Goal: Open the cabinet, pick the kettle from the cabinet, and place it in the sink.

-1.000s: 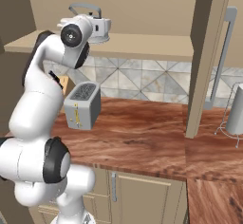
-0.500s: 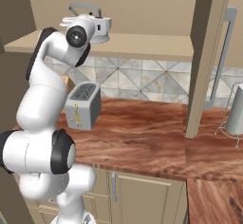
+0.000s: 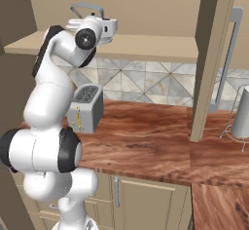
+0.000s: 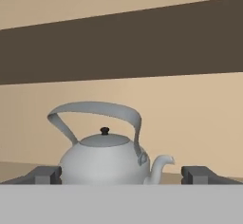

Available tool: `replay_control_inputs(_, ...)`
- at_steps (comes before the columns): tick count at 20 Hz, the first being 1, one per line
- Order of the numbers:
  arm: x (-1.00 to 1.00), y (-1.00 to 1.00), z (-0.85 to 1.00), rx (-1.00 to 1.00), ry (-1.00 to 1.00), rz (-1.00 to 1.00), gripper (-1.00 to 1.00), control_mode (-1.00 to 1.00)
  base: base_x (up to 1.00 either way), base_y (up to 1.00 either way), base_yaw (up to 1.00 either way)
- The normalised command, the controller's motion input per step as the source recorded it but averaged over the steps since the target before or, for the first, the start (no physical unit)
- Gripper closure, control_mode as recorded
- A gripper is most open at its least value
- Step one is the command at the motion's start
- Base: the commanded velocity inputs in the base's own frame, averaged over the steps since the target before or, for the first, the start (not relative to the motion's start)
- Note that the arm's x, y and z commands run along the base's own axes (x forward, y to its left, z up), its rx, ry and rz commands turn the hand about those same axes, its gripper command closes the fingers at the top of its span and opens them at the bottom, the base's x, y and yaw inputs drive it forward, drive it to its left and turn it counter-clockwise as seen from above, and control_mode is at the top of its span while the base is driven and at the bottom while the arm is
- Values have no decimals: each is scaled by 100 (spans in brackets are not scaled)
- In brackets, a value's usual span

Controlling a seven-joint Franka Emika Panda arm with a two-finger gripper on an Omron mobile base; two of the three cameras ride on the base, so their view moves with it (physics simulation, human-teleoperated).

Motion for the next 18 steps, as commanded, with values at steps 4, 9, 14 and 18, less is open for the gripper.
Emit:
replay_control_inputs(4,13,-9,0,0,0,0,-100,-100,0,0,0)
replay_control_inputs(9,17,-2,0,0,-1,0,-100,-100,0,0,0)
replay_control_inputs(14,19,0,0,0,-4,2,-100,-100,0,0,0)
replay_control_inputs(18,23,0,0,0,-1,1,-100,-100,0,0,0)
